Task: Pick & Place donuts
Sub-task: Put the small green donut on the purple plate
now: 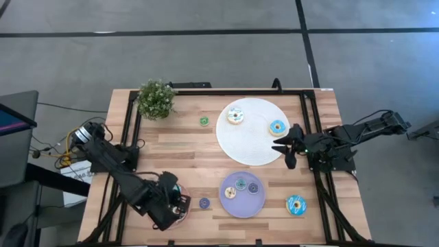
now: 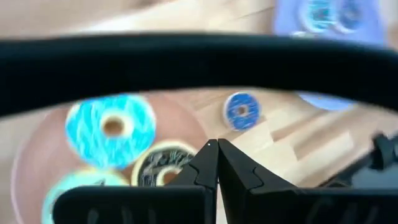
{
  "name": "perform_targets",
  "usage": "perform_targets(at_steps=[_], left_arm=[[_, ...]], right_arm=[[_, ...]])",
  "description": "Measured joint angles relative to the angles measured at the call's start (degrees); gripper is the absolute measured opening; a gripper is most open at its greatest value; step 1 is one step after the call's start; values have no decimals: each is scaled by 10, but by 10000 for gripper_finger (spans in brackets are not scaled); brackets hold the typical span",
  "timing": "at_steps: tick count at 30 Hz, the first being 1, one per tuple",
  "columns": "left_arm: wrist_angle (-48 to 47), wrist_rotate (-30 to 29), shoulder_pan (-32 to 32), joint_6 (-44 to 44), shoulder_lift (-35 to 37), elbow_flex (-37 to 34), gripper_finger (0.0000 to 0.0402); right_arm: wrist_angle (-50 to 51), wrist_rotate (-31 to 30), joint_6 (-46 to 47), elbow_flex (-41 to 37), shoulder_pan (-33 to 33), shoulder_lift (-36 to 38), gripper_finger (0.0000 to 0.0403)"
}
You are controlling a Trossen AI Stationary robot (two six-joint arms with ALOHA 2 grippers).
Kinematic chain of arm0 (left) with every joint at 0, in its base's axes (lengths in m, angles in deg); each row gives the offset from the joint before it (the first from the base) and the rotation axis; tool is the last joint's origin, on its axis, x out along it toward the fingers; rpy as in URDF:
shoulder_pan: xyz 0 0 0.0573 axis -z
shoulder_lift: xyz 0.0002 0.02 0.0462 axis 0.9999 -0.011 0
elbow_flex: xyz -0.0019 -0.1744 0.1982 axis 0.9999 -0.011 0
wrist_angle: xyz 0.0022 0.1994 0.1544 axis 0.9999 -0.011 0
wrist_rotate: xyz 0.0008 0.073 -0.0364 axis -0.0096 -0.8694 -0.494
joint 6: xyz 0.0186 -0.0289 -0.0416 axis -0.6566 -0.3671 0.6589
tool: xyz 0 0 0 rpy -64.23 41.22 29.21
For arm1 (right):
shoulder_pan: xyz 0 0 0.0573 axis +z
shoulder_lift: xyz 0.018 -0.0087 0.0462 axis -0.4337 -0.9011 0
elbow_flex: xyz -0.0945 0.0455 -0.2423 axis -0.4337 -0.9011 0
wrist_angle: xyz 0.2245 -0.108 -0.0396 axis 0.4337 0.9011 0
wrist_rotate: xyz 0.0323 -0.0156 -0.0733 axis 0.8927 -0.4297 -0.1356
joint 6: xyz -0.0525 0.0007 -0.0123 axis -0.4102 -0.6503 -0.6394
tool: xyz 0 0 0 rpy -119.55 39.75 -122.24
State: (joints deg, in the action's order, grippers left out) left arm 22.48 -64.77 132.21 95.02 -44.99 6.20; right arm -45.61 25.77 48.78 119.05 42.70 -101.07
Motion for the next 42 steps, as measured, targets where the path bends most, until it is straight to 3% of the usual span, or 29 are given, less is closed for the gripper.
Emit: perform_targets(at_steps=[7, 16, 22, 27, 30, 36, 42], left_arm=[[107, -27, -25, -424, -2, 5, 0], [190, -22, -115, -657, -2, -9, 0], [357, 38, -180, -877, -1, -76, 0], [439, 108, -254, -914, 13, -143, 0], [437, 112, -286, -934, 51, -181, 0], [521, 71, -337, -978, 198, -299, 0], [556, 72, -359, -974, 348, -415, 0]], right_arm=[[-35, -3, 21, 0, -2, 0, 121], [-49, 1, 21, 0, -2, 0, 121], [-34, 1, 21, 0, -1, 0, 121], [-34, 1, -20, 0, -1, -19, 121], [-47, -13, -50, 0, -7, -49, 121], [-183, -62, -79, 0, -48, -164, 130], [-307, -60, -162, 64, -111, -315, 181]])
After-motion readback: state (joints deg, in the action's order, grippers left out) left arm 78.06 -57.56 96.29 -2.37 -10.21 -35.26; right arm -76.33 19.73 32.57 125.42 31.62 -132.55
